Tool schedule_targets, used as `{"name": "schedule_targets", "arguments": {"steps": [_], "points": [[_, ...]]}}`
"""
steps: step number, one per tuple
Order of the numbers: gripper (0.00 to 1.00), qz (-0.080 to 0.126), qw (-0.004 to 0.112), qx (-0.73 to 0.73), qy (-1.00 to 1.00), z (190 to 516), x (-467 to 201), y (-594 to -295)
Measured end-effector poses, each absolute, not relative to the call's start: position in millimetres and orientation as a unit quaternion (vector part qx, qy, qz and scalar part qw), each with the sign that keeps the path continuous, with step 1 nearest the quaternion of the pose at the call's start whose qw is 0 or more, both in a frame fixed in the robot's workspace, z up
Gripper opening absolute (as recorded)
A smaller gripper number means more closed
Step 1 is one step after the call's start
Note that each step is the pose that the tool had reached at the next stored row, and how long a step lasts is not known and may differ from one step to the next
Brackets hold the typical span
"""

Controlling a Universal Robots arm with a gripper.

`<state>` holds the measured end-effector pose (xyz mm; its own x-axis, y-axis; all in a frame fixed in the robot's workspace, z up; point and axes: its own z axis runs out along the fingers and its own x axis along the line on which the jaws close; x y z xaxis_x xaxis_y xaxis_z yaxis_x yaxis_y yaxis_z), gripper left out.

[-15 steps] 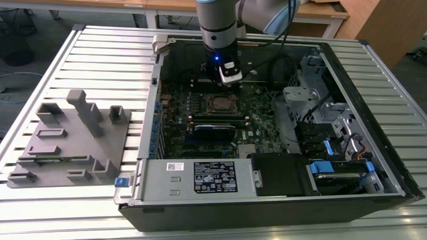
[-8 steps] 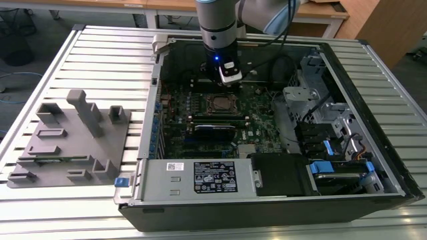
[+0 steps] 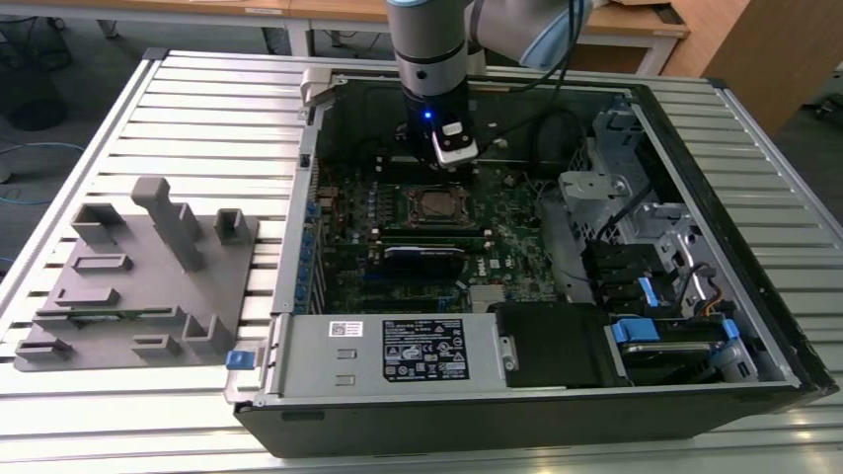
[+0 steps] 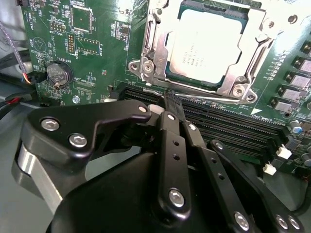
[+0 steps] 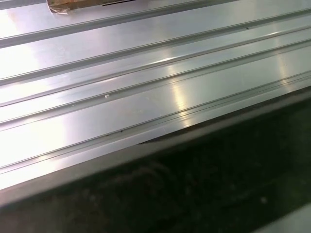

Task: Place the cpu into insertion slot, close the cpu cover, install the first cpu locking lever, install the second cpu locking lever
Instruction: 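Install the first cpu locking lever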

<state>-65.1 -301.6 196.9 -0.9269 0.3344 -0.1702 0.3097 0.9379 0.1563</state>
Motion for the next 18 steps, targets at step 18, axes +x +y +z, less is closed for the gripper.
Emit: {"name": "schedule_targets", "arguments": {"steps": [18], "points": [[0.11, 0.063, 0.098, 0.173, 0.978, 195.5, -62.2, -301.8]]}}
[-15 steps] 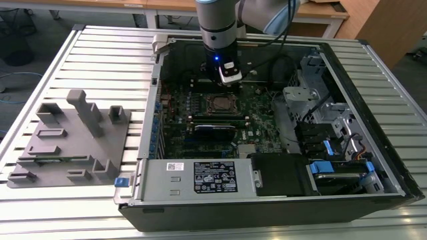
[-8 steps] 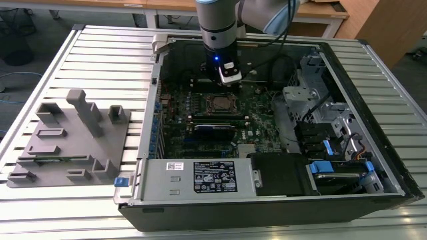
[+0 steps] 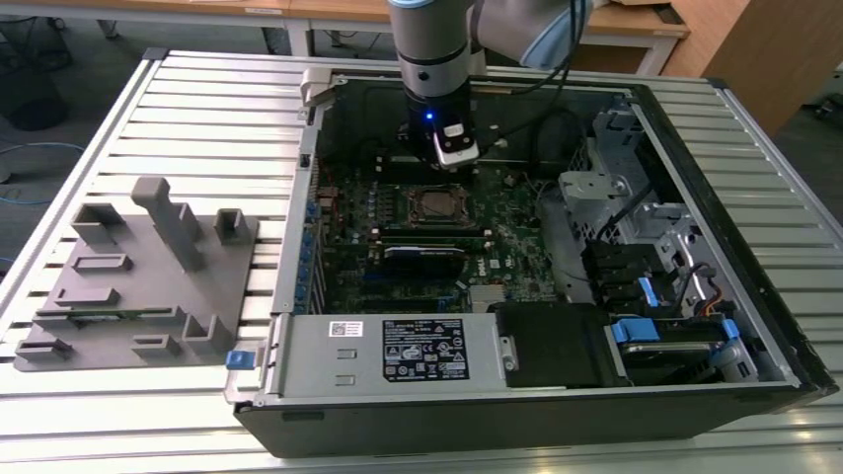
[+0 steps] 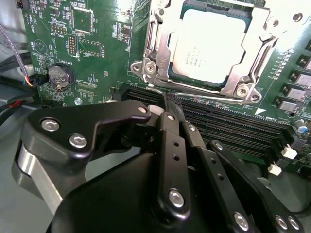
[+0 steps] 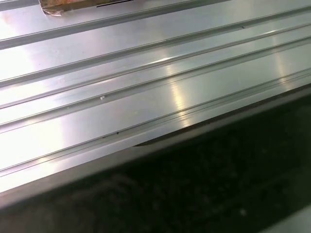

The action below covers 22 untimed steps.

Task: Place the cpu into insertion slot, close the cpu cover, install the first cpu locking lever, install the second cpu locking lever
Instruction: 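Install the first cpu locking lever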

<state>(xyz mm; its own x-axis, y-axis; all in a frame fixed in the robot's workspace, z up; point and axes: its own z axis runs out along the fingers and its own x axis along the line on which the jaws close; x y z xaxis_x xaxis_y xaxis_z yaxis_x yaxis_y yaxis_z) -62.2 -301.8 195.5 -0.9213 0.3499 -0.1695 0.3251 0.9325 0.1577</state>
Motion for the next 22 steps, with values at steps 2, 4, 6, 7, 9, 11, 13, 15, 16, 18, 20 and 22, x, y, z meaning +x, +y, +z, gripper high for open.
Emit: {"name": "schedule_targets", "arguments": {"steps": [2, 4, 6, 7, 9, 11, 13, 15, 16, 18, 20, 22], "points": [[0.11, 0.063, 0.098, 0.173, 0.978, 195.3, -62.2, -301.9], [0.11, 0.062, 0.098, 0.174, 0.978, 195.0, -62.1, -302.0], [0.11, 0.061, 0.098, 0.174, 0.978, 194.8, -62.2, -302.1], [0.11, 0.06, 0.099, 0.175, 0.978, 194.6, -62.2, -302.2], [0.11, 0.059, 0.099, 0.176, 0.978, 194.1, -62.2, -302.4], [0.11, 0.059, 0.099, 0.176, 0.978, 193.5, -62.2, -302.6], [0.11, 0.058, 0.099, 0.177, 0.977, 192.8, -62.3, -302.8], [0.11, 0.058, 0.099, 0.178, 0.977, 192.4, -62.3, -302.8], [0.11, 0.058, 0.099, 0.178, 0.977, 192.4, -62.2, -302.7], [0.11, 0.058, 0.099, 0.178, 0.977, 192.2, -62.2, -302.7], [0.11, 0.058, 0.099, 0.178, 0.977, 192.6, -62.2, -302.6], [0.11, 0.059, 0.099, 0.178, 0.977, 193.6, -62.1, -302.5]]}}
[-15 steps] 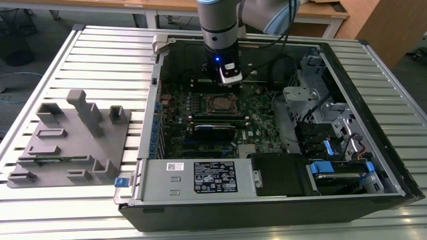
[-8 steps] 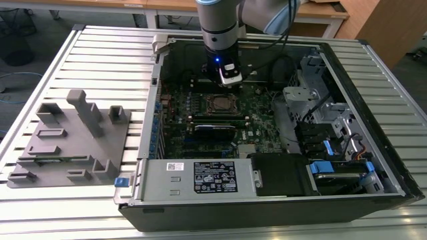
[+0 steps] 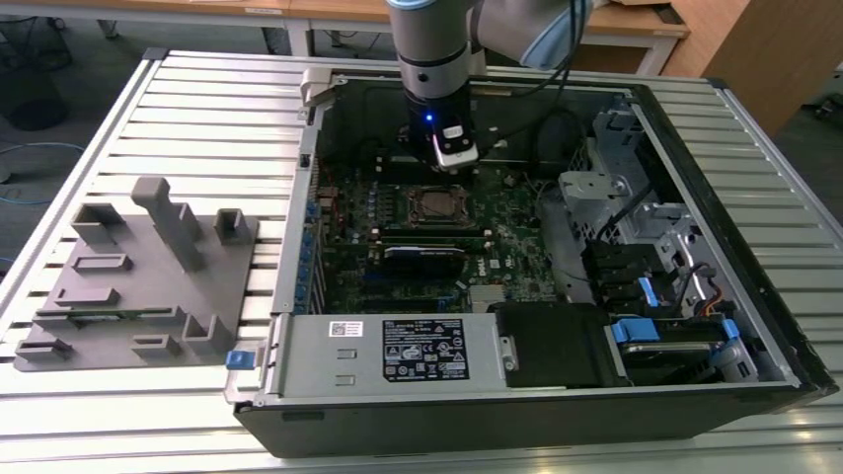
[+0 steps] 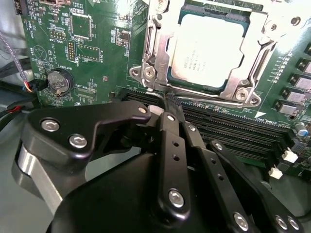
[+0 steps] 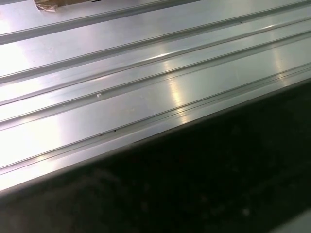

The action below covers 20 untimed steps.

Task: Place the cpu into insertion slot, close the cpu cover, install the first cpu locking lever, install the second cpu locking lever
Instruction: 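Install the first cpu locking lever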

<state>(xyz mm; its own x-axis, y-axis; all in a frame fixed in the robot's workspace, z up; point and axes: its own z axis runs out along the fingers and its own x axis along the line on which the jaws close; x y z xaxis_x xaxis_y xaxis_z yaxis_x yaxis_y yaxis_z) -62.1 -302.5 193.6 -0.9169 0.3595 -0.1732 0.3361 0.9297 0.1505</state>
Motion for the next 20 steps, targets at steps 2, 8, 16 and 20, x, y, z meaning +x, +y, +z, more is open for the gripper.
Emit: {"name": "schedule_targets", "arguments": {"steps": [2, 8, 16, 20], "points": [[0.11, 0.058, 0.099, 0.178, 0.977, 195.8, -62.1, -302.6], [0.11, 0.059, 0.099, 0.178, 0.977, 199.3, -62.2, -302.6], [0.11, 0.058, 0.099, 0.178, 0.977, 199.7, -62.4, -302.6], [0.11, 0.058, 0.099, 0.178, 0.977, 199.7, -63.7, -302.7]]}}
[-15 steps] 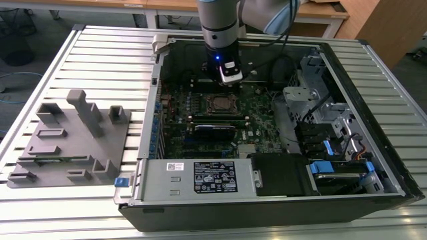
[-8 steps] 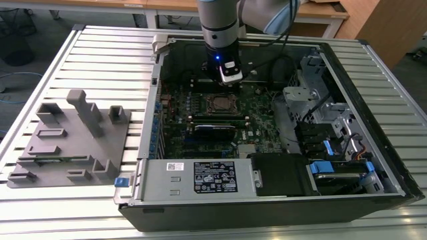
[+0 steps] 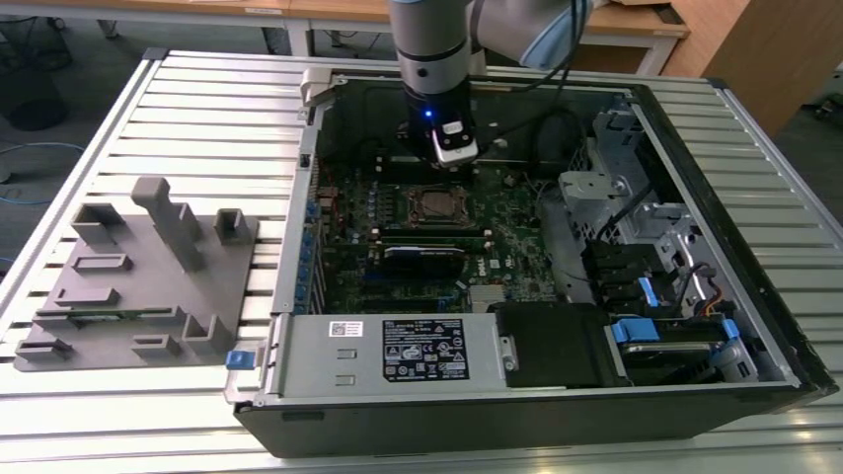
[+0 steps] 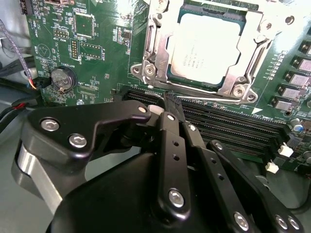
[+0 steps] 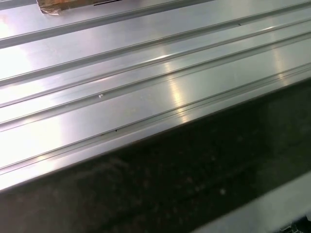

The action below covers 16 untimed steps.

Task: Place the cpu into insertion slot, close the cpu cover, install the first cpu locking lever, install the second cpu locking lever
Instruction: 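Install the first cpu locking lever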

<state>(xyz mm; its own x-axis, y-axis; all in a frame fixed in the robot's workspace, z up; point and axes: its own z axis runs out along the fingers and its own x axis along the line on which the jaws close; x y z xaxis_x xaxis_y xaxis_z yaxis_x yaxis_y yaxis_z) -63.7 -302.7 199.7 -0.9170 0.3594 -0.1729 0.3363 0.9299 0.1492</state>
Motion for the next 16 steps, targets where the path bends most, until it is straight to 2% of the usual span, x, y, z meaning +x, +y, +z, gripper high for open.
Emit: {"name": "schedule_targets", "arguments": {"steps": [16], "points": [[0.11, 0.053, 0.103, 0.204, 0.972, 198.2, -65.6, -302.6]]}}
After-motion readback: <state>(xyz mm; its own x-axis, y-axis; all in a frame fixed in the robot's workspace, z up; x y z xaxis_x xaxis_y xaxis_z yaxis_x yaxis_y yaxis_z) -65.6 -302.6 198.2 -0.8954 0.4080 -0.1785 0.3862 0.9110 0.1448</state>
